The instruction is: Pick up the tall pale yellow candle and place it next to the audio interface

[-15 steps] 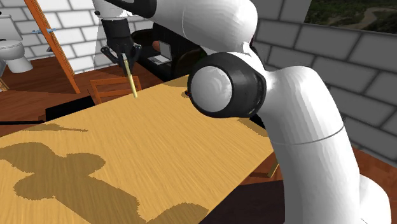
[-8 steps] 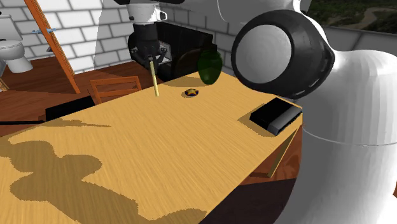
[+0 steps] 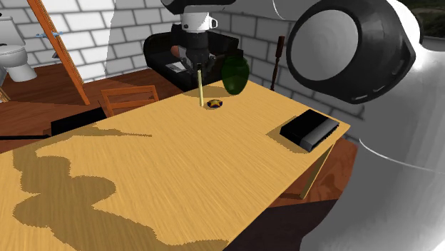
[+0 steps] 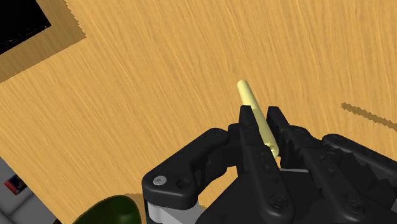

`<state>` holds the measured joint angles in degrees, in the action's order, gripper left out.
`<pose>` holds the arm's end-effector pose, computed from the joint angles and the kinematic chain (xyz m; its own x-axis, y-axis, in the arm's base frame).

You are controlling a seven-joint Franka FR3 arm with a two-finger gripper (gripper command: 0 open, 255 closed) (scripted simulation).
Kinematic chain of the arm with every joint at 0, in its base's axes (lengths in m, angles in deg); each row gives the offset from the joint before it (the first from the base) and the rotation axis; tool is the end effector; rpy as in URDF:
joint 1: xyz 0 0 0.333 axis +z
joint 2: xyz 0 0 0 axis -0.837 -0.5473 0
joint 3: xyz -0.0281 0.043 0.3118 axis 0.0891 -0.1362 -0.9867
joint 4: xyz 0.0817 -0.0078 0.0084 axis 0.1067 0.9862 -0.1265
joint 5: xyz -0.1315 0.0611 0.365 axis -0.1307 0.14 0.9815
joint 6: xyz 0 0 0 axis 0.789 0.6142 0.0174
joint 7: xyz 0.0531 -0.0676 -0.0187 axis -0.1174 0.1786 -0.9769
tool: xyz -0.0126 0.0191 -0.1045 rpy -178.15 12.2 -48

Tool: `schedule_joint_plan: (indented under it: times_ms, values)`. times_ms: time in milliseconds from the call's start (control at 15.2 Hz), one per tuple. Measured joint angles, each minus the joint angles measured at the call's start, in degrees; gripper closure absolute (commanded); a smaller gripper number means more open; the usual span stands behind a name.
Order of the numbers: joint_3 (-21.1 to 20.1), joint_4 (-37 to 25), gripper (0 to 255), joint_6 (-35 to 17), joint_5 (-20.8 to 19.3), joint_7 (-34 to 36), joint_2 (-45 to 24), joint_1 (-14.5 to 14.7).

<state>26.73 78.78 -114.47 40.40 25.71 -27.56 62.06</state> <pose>0.5840 0.2699 0.5615 0.9921 0.1199 -0.0379 0.1197 -0.9928 -0.0081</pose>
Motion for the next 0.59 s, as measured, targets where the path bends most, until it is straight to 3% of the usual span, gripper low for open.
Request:
schedule_joint_plan:
  times_ms: [594]
  values:
    - [3.7, 3.3, 255, -2.8, 0.9, -11.1, 0.7, -7.8]
